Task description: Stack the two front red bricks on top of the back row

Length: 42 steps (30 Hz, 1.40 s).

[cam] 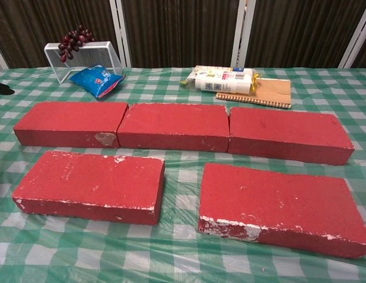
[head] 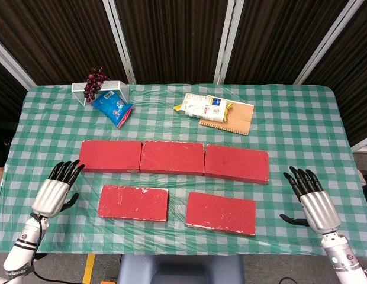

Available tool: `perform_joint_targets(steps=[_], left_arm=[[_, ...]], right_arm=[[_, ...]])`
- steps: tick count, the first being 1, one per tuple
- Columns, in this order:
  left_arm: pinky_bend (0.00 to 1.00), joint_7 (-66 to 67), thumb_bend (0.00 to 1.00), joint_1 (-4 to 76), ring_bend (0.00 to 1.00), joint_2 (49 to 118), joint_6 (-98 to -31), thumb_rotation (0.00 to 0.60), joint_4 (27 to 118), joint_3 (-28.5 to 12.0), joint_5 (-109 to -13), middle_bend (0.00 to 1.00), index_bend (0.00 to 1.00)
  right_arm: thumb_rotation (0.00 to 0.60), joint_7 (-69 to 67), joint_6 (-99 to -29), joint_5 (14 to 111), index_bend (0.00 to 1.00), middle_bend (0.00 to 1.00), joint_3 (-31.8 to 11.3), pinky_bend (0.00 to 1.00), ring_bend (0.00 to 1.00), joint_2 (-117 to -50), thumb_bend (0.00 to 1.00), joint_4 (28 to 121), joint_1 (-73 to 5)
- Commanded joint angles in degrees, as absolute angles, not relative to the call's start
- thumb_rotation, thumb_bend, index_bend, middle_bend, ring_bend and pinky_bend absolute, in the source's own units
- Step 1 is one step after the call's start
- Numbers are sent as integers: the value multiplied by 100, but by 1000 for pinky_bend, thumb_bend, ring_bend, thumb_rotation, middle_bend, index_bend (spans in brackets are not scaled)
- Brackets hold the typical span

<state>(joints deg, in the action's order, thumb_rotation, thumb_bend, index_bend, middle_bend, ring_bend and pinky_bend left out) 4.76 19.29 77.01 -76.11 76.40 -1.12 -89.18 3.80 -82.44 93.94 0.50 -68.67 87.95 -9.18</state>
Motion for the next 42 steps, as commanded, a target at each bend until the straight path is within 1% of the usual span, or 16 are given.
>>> perform_joint_targets(steps=[1,7,12,15,19,27,33,42], left_arm=[[85,479,368,1927,0,7693,-7614,600,7661,-98,-8936,0,0],[84,306,365,2011,0,7601,-7487,600,7927,62,-9173,0,0],[81,-753,340,2447,0,7244,-7054,600,8522,390,-9830,0,0],[47,-1123,322,2714,0,7173,-6853,600,8767,514,-10171,0,0],[13,-1334,304,3001,0,7325,-6590,600,8895,560,-10381,0,0],[0,-1349,277,3514,0,7704,-5837,600,8865,459,-10204,0,0],[0,-1444,275,3679,0,7899,-5611,600,8579,384,-9962,0,0],[0,-1968,276,3897,0,7898,-5308,600,8319,502,-9782,0,0]], right_arm=[[544,379,-8230,9415,0,0,64,0,0,-6866,77,8797,-923],[544,282,-8346,9586,0,0,145,0,0,-6789,76,8859,-881],[542,120,-8386,9783,0,0,271,0,0,-6688,76,8891,-863],[543,2,-8428,9928,0,0,348,0,0,-6627,76,8911,-859],[543,-227,-8491,10138,0,0,462,0,0,-6529,76,8936,-859],[543,-517,-8613,10269,0,0,531,0,0,-6405,77,8907,-834],[544,-561,-8613,10256,0,0,528,0,0,-6380,76,8905,-830],[543,-524,-8554,10281,0,0,549,0,0,-6371,80,8927,-844]])
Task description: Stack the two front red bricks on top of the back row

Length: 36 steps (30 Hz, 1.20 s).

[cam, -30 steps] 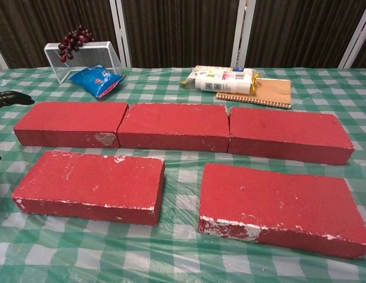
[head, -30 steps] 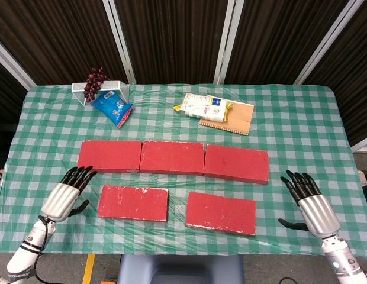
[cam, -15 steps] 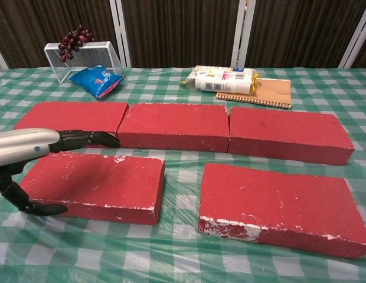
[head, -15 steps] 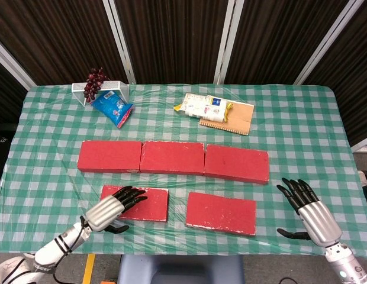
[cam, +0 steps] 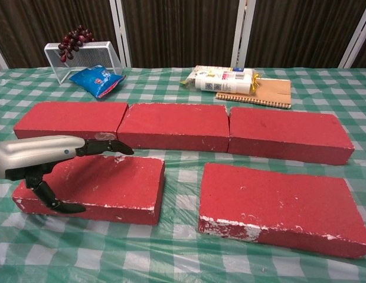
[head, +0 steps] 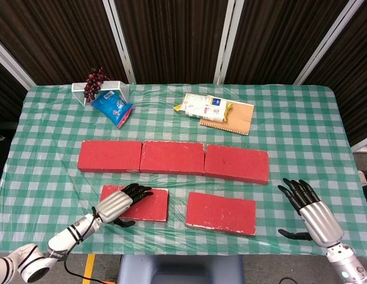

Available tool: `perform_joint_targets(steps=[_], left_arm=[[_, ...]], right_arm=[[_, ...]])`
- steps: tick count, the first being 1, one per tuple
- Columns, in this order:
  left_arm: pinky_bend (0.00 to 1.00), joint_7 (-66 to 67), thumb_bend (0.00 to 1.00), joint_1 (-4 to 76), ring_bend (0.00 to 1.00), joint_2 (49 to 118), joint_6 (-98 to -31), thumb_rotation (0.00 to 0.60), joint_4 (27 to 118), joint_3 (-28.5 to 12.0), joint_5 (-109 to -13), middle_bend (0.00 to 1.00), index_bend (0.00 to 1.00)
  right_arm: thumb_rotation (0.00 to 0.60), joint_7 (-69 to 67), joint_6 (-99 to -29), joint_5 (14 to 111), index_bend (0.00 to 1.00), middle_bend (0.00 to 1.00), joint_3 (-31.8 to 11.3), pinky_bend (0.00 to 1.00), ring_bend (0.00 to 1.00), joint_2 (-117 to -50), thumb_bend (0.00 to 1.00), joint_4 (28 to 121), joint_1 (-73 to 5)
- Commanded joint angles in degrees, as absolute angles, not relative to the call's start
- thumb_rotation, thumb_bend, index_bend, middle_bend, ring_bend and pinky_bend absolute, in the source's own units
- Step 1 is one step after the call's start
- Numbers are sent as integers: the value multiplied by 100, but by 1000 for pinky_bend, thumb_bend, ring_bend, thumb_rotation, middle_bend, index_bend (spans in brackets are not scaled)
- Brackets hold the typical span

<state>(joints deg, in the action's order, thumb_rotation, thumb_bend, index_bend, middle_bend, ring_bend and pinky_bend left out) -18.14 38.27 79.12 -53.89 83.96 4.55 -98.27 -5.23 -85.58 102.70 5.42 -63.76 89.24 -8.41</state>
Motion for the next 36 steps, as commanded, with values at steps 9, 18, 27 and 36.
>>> perform_joint_targets(steps=[9,18,27,36], left_arm=[[0,-2239,277,3985,0,8020,-5337,600,7967,587,-9779,0,0],[0,-2415,275,4063,0,8039,-5267,600,7829,684,-9728,0,0],[176,-2460,264,4156,16,8058,-5094,600,7693,715,-9597,10,0],[740,-2656,278,4113,403,8107,-5553,600,7532,680,-9736,382,0]], right_arm=[[543,-463,-8508,10227,0,0,533,0,0,-6379,92,8954,-841],[543,-427,-8503,10177,0,0,504,0,0,-6388,92,8968,-830],[543,-374,-8438,10132,0,0,486,0,0,-6410,92,8979,-844],[543,-339,-8395,10087,0,0,468,0,0,-6425,95,8989,-852]])
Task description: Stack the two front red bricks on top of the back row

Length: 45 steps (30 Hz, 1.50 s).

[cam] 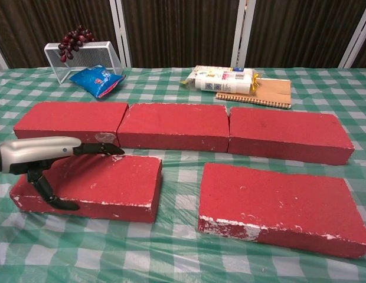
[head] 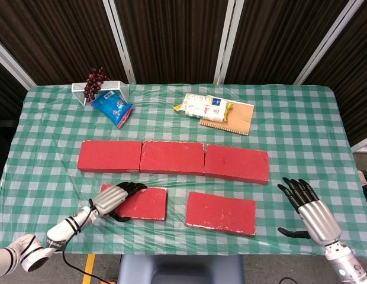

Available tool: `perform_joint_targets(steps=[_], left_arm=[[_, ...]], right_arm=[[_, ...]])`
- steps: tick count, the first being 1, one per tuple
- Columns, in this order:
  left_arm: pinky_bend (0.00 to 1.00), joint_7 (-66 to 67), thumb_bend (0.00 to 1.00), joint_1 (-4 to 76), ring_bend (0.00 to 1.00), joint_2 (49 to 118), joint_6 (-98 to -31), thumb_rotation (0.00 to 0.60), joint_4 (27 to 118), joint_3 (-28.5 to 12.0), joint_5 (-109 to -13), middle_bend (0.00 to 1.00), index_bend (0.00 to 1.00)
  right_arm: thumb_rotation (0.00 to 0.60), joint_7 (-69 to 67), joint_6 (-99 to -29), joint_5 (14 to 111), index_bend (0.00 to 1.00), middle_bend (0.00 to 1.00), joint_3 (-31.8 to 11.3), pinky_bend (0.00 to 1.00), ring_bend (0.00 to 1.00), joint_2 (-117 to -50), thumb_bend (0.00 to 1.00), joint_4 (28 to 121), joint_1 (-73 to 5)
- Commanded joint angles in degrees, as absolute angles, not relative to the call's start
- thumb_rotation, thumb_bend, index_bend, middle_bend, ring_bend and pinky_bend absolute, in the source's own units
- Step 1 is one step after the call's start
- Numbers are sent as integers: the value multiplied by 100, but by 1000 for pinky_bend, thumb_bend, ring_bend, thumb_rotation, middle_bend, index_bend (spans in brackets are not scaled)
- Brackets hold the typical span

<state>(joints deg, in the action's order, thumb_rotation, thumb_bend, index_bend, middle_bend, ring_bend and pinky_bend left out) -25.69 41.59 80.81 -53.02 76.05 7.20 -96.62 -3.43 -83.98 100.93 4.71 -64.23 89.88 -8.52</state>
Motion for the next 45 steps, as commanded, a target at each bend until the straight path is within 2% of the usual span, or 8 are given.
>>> perform_joint_targets(steps=[1,5,11,18,22,31,39,45], left_arm=[[757,-2676,278,4104,420,8102,-5635,600,7518,658,-9750,401,0],[777,-2749,279,4122,439,8019,-5868,600,7512,528,-9748,422,0],[796,-2925,280,4262,457,7898,-6083,600,7338,107,-9538,440,0],[799,-3361,280,4808,462,7869,-5445,600,6698,-297,-9193,446,0],[797,-3750,281,5054,464,8083,-5088,600,6186,-221,-9242,449,0],[778,-4363,280,5494,456,8599,-4804,600,5251,-11,-9564,447,0],[774,-5217,284,5865,452,9047,-4726,600,4374,287,-9839,451,0],[772,-5564,284,5905,450,9113,-4895,600,4135,459,-9914,450,0]], right_arm=[[543,-329,-8391,10078,0,0,464,0,0,-6427,95,8988,-852],[543,-286,-8355,10039,0,0,451,0,0,-6435,95,8991,-857],[543,-201,-8266,9923,0,0,404,0,0,-6463,96,9000,-877],[542,-17,-8133,9759,0,0,327,0,0,-6540,96,9018,-915],[543,62,-8082,9666,0,0,283,0,0,-6576,97,9037,-928],[544,152,-8008,9421,0,0,167,0,0,-6614,98,9040,-941],[543,227,-7986,9329,0,0,126,0,0,-6636,98,9044,-940],[543,256,-7895,9226,0,0,90,0,0,-6659,98,9025,-971]])
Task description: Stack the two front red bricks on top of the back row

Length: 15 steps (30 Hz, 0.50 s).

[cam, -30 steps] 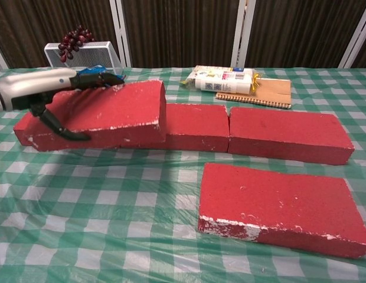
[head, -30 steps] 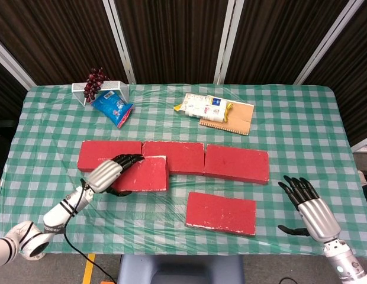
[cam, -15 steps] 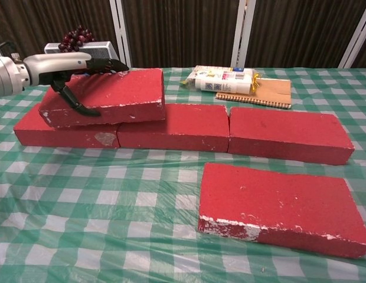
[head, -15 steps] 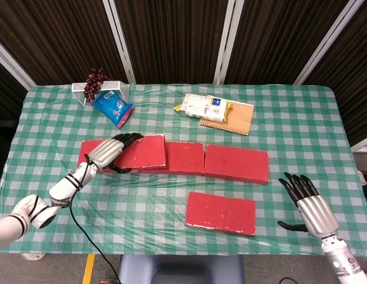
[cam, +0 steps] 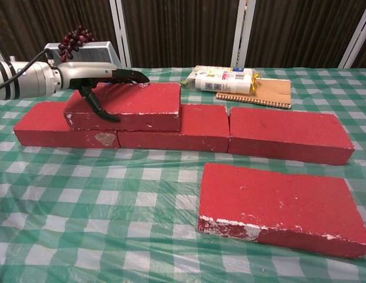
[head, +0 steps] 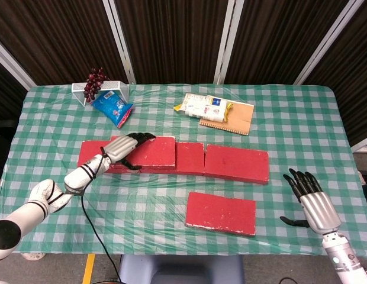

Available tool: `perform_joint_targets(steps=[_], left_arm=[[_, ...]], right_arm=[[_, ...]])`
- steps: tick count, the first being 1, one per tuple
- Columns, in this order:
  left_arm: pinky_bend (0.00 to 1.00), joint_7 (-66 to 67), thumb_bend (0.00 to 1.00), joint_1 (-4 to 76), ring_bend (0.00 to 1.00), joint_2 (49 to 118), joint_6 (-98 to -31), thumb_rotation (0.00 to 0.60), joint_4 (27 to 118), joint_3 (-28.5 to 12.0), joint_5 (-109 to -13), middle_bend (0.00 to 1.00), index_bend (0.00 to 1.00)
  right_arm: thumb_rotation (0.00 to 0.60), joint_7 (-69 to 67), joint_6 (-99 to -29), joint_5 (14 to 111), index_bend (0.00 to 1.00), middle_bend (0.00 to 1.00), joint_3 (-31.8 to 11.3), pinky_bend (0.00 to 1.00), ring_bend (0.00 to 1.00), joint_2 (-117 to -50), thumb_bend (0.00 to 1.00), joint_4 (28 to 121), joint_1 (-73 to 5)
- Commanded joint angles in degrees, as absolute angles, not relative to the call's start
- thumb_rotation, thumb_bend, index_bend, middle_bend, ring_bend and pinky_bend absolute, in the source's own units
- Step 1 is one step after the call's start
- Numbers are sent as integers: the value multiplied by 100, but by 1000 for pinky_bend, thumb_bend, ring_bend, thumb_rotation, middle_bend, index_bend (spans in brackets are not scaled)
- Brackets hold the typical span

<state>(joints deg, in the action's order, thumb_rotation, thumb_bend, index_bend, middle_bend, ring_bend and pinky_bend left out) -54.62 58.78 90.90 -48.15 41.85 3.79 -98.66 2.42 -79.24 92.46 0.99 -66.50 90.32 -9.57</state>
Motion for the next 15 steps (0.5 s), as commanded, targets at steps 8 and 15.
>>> perform_joint_targets(steps=[8,15], left_arm=[[706,-5666,285,5957,408,9072,-4959,600,4205,558,-9886,436,0],[669,-5516,283,5952,381,9057,-4943,600,4233,519,-9727,411,0]], right_arm=[[543,245,-7814,9174,0,0,78,0,0,-6666,98,9024,-1007],[543,227,-7831,9182,0,0,83,0,0,-6648,98,9039,-1003]])
